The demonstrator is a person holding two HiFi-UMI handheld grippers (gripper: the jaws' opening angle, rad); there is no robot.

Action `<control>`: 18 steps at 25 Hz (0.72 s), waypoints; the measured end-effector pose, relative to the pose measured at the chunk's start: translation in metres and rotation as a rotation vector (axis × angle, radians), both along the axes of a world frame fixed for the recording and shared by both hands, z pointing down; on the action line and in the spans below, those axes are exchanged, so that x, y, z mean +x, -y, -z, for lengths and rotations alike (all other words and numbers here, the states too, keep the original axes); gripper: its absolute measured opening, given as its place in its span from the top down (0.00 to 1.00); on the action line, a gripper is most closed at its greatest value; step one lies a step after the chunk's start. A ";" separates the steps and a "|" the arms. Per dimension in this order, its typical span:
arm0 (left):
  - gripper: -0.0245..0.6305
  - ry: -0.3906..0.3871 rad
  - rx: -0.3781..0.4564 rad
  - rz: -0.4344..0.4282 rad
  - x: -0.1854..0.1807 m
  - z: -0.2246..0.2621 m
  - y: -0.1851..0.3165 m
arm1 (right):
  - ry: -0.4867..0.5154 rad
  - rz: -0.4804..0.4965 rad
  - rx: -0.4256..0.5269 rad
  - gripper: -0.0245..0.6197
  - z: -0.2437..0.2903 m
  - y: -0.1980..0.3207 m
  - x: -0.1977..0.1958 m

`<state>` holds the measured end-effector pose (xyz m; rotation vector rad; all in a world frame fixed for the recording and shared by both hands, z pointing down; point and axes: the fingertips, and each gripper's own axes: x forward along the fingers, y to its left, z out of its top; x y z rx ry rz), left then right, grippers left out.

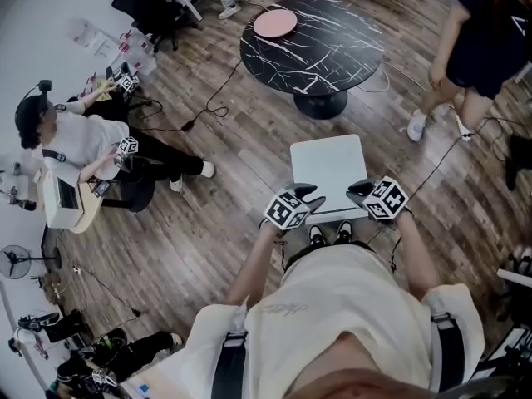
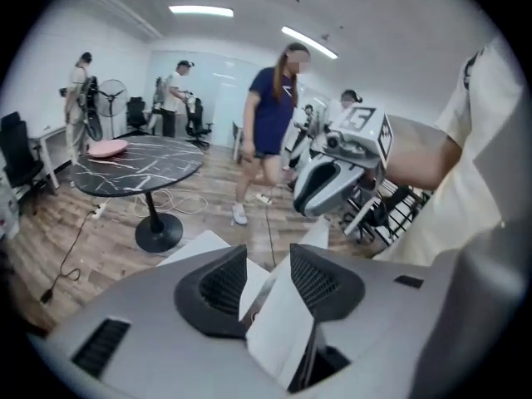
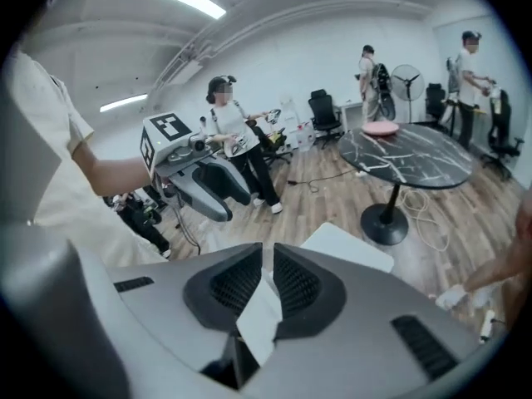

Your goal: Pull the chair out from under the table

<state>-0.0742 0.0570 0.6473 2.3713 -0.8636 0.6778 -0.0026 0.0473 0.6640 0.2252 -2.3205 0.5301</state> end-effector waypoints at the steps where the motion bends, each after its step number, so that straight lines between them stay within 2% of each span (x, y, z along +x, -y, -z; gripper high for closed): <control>1: 0.69 -0.021 0.023 0.066 -0.009 0.007 0.011 | 0.005 -0.048 0.030 0.90 0.005 0.011 0.004; 4: 0.80 -0.053 0.106 0.256 -0.036 0.032 0.039 | 0.033 -0.211 0.131 0.95 0.025 0.045 0.014; 7: 0.87 -0.046 0.210 0.376 -0.054 0.061 0.056 | 0.068 -0.330 0.222 0.95 0.042 0.070 0.020; 9: 0.91 -0.034 0.255 0.403 -0.058 0.076 0.062 | 0.090 -0.373 0.251 0.95 0.052 0.080 0.022; 12: 0.93 0.000 0.298 0.388 -0.055 0.093 0.066 | 0.133 -0.413 0.290 0.95 0.073 0.089 0.023; 15: 0.94 0.007 0.349 0.398 -0.054 0.115 0.070 | 0.195 -0.390 0.334 0.95 0.104 0.091 0.017; 18: 0.94 -0.027 0.408 0.440 -0.059 0.143 0.077 | 0.242 -0.367 0.381 0.95 0.136 0.092 0.011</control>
